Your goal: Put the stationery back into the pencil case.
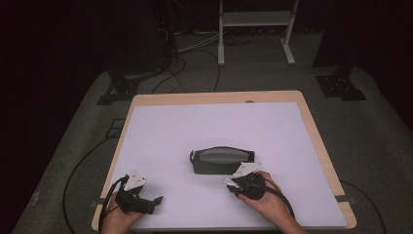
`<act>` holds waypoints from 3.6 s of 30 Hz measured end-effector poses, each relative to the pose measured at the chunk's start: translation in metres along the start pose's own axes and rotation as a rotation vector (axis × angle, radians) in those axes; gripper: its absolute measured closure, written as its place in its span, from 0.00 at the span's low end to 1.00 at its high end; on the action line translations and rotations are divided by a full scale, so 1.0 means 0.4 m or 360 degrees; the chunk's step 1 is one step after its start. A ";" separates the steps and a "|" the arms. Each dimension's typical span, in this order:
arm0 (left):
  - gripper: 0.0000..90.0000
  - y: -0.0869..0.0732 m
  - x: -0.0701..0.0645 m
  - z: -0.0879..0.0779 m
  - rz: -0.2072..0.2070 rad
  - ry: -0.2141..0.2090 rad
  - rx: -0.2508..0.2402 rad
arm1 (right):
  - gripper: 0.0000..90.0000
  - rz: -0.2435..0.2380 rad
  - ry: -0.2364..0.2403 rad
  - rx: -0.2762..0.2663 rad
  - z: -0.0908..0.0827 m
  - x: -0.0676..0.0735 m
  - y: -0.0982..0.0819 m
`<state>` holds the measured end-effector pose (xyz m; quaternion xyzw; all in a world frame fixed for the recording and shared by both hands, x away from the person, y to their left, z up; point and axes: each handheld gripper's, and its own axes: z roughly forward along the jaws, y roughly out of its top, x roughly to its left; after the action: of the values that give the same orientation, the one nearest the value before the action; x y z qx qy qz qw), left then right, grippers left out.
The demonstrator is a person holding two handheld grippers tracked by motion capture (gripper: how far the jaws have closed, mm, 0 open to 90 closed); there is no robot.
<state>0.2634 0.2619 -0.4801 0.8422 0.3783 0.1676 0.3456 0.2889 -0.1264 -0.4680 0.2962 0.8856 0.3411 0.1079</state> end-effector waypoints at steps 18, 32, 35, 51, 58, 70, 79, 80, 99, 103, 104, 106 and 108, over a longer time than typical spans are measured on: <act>0.00 0.000 0.000 0.000 0.0000 -0.0001 -0.0001 | 0.79 0.0003 0.0026 -0.0029 -0.016 -0.011 0.007; 0.00 0.000 0.000 0.000 0.0000 -0.0001 -0.0001 | 0.79 0.0047 0.0135 -0.0136 -0.085 -0.020 0.018; 0.00 0.000 0.000 0.000 0.0000 -0.0001 -0.0001 | 0.78 0.0033 0.0134 -0.0146 -0.097 -0.021 0.019; 0.00 0.000 0.000 0.000 -0.0001 -0.0002 -0.0001 | 0.78 0.0018 0.0125 -0.0214 -0.157 -0.034 0.034; 0.00 0.000 0.000 0.000 -0.0001 -0.0002 -0.0001 | 0.78 0.0014 0.0138 -0.0254 -0.183 -0.043 0.046; 0.00 0.000 0.000 0.000 -0.0001 -0.0001 -0.0001 | 0.78 -0.0040 0.0151 -0.0305 -0.208 -0.061 0.087; 0.00 0.000 0.000 0.000 -0.0001 -0.0002 -0.0001 | 0.78 -0.0069 0.0163 -0.0332 -0.212 -0.092 0.117; 0.00 0.000 0.000 0.000 -0.0001 -0.0002 -0.0001 | 0.78 -0.0068 0.0172 -0.0327 -0.212 -0.093 0.120; 0.00 0.000 0.000 0.000 -0.0005 -0.0001 -0.0005 | 0.78 -0.0164 0.0220 -0.0257 -0.162 -0.130 0.190; 0.00 0.000 0.000 0.000 -0.0005 -0.0002 -0.0005 | 0.78 -0.0172 0.0234 -0.0244 -0.146 -0.134 0.200; 0.00 0.000 0.000 0.000 -0.0004 -0.0001 -0.0005 | 0.78 -0.0169 0.0238 -0.0237 -0.142 -0.135 0.202; 0.00 0.000 0.000 0.000 -0.0002 0.0000 -0.0005 | 0.78 -0.0172 0.0237 -0.0230 -0.133 -0.137 0.207; 0.00 0.000 0.000 0.000 -0.0002 0.0000 -0.0005 | 0.78 -0.0172 0.0238 -0.0229 -0.124 -0.141 0.211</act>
<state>0.2635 0.2620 -0.4802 0.8415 0.3785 0.1679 0.3469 0.3526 -0.1368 -0.3754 0.2133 0.8790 0.4187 0.0806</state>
